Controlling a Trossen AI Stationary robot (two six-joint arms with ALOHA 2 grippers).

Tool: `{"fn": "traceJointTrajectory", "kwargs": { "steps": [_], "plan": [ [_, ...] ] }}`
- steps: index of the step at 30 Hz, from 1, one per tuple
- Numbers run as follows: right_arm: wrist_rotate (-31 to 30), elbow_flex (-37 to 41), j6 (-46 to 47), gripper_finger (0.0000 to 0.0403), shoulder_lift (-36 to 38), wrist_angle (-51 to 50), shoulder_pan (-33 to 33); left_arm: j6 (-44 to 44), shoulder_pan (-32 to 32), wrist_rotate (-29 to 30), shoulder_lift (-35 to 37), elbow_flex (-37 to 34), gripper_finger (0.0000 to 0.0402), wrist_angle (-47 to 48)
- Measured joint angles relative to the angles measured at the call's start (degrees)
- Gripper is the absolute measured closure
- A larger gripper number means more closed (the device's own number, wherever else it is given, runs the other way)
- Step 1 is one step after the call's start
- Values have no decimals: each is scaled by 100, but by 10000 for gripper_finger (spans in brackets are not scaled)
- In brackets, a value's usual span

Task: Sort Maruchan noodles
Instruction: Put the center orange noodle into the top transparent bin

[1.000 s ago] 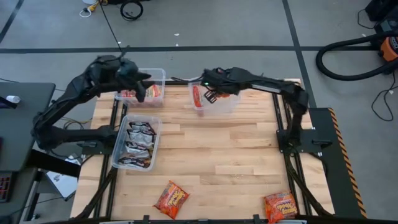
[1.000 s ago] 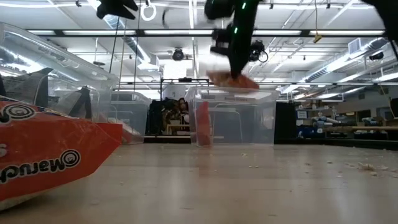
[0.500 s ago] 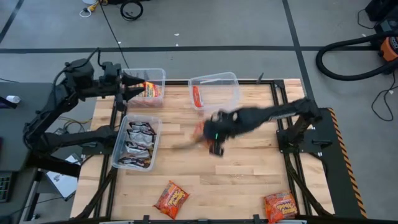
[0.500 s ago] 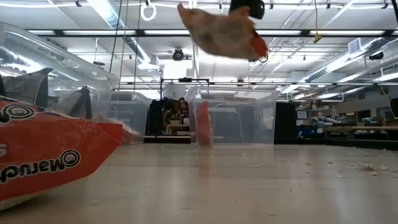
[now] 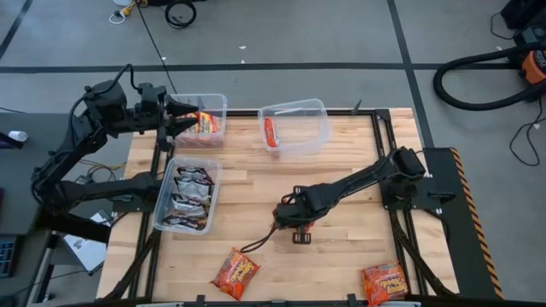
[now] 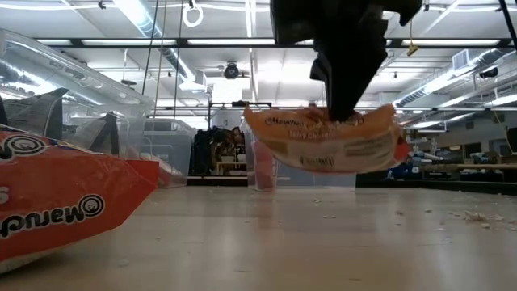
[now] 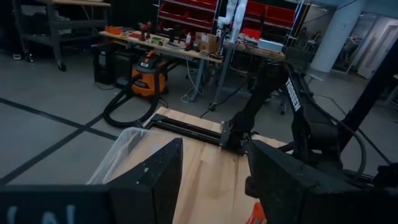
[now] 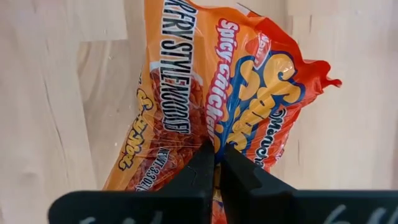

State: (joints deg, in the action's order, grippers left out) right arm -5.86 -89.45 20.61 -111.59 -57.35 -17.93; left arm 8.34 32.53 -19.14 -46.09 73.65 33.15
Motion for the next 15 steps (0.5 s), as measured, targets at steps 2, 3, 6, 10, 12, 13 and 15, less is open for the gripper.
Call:
{"fn": "traceJointTrajectory", "kwargs": {
  "steps": [2, 3, 6, 10, 12, 13, 15],
  "plan": [
    [47, 125, -22, 380, 7, 136, 4, -5, 0, 0, 2, 0, 214, 1],
    [72, 165, -61, 378, 11, 156, 6, -5, 0, 0, 2, 0, 214, 4],
    [238, 276, -210, 366, 31, 250, 4, -11, 2, 0, 0, 0, 214, 6],
    [460, 444, -137, 338, 31, 658, -29, -18, 2, 0, -2, 0, 214, 15],
    [536, 426, -74, 318, 31, 646, -37, -18, 2, 0, 0, 0, 214, 22],
    [558, 382, -26, 307, 40, 517, -38, -18, 2, 0, 0, 0, 214, 35],
    [502, 297, 81, 285, 148, 338, -3, -20, 2, 0, 0, 0, 214, 120]
  ]
}}
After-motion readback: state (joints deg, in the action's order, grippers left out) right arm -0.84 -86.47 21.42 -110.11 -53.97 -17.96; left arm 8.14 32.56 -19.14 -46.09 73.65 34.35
